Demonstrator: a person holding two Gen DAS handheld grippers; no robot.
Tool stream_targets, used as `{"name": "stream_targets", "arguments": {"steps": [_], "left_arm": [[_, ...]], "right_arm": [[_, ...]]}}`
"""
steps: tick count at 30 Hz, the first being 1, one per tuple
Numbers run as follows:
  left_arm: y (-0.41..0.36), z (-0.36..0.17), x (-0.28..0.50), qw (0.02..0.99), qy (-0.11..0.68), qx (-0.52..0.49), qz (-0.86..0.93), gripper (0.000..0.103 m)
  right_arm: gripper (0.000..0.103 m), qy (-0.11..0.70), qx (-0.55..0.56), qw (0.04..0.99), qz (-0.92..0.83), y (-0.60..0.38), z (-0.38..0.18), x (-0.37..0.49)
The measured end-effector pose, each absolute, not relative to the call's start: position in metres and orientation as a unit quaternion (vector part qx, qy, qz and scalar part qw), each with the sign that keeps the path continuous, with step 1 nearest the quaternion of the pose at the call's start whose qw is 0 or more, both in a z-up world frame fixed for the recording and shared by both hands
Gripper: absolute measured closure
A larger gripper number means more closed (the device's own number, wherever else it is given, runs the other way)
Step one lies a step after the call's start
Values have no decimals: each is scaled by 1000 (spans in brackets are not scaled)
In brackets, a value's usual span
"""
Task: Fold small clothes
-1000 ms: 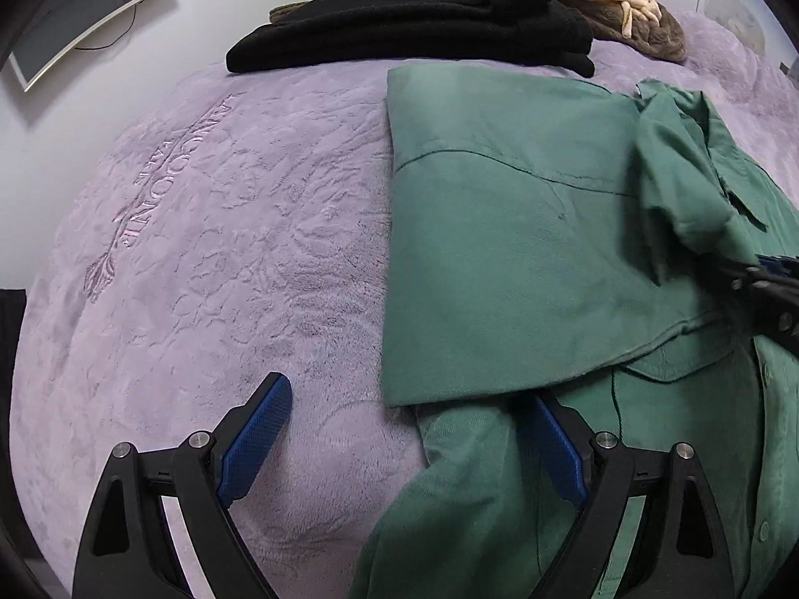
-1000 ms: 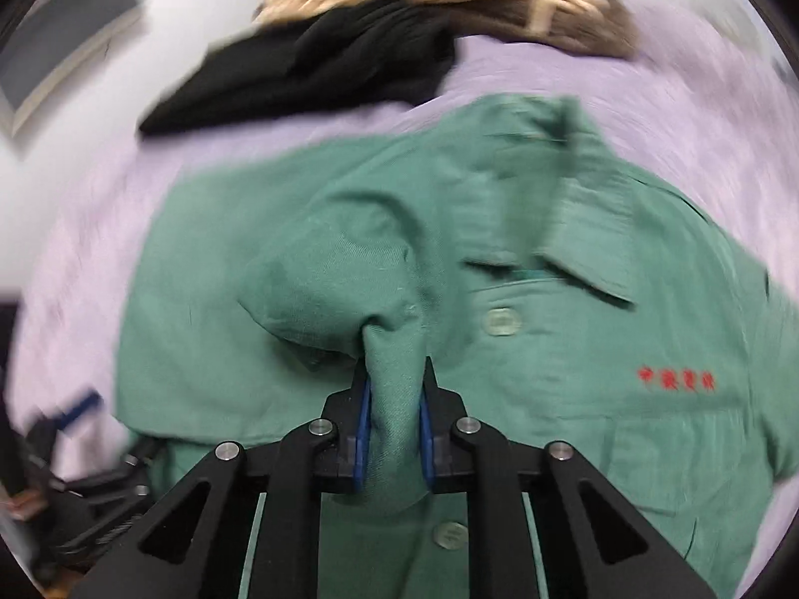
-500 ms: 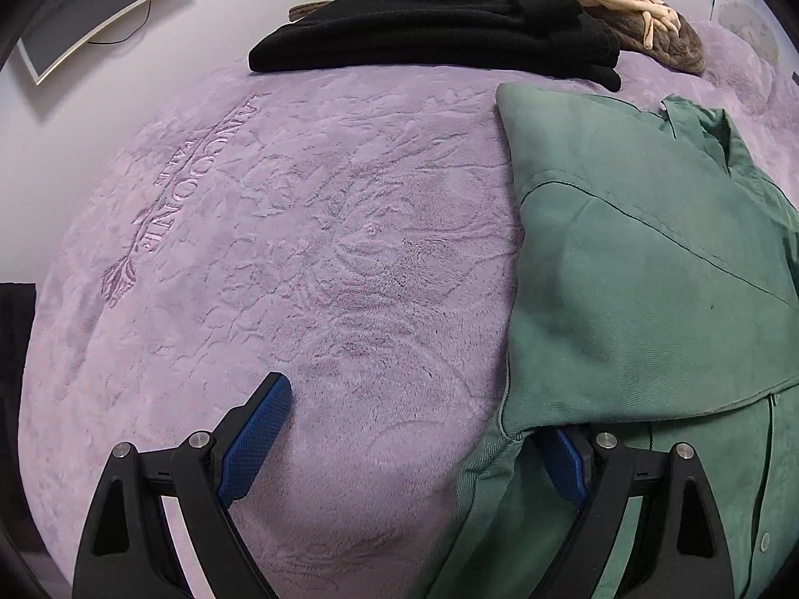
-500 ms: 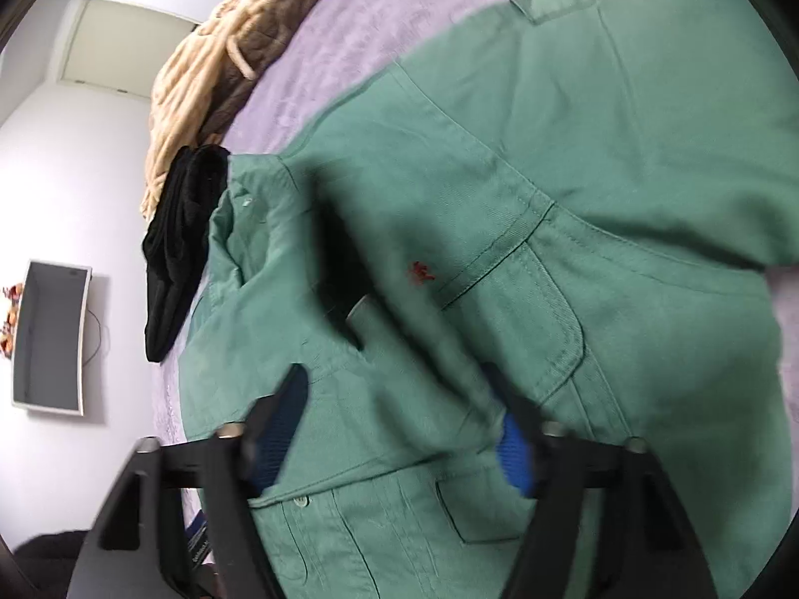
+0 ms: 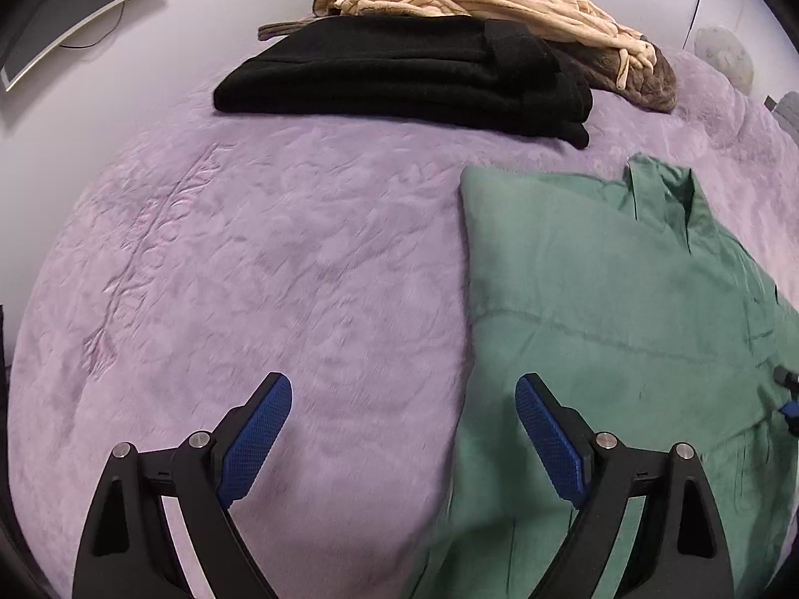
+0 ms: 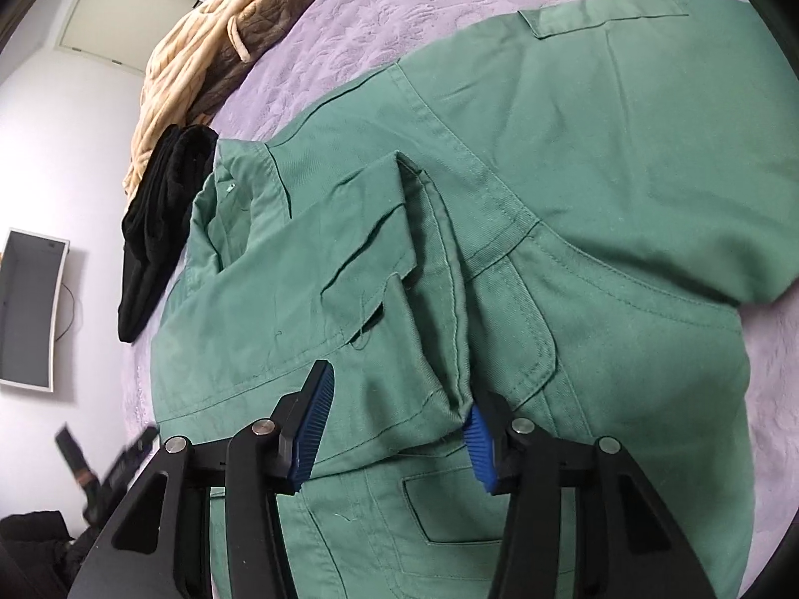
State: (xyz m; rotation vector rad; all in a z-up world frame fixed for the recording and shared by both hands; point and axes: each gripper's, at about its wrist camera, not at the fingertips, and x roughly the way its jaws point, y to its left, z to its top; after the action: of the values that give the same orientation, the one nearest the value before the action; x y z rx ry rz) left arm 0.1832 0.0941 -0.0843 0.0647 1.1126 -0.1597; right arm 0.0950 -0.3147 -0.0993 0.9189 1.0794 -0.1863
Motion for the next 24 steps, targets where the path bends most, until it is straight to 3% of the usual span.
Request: {"name": "stream_targets", "arguments": {"steps": [6,7,8,9,10,14,19,24], "left_arm": [[67,-120,258,822,563,-8,-91,11],[63,-122,265,819,566,-18,-95,15],[61,-121,269,818,566,-29,-101,51],[61,-121,273,814,568,-40,-112,81],[62,-119,275,808,574,-58,-119,99],[76,-103,264,832,536,-58,-130,99],[72,-120,272,828,549,-25,-115,99],[79,-108,269,846,531,8,-42,98]], "right_arm": [[53,499,413,757,-87,-313,-102,102],[86,501,408,758,-87,-312,-101,104],[96,506,399,760,-84,-310,-99,107],[96,501,395,766,-80,-308,-93,109],[96,489,392,776,-69,-306,-84,112],[96,471,356,805,-47,-301,-64,118],[97,496,430,750,-80,-329,-120,109],[83,507,387,759,-134,-328,-96,89]]}}
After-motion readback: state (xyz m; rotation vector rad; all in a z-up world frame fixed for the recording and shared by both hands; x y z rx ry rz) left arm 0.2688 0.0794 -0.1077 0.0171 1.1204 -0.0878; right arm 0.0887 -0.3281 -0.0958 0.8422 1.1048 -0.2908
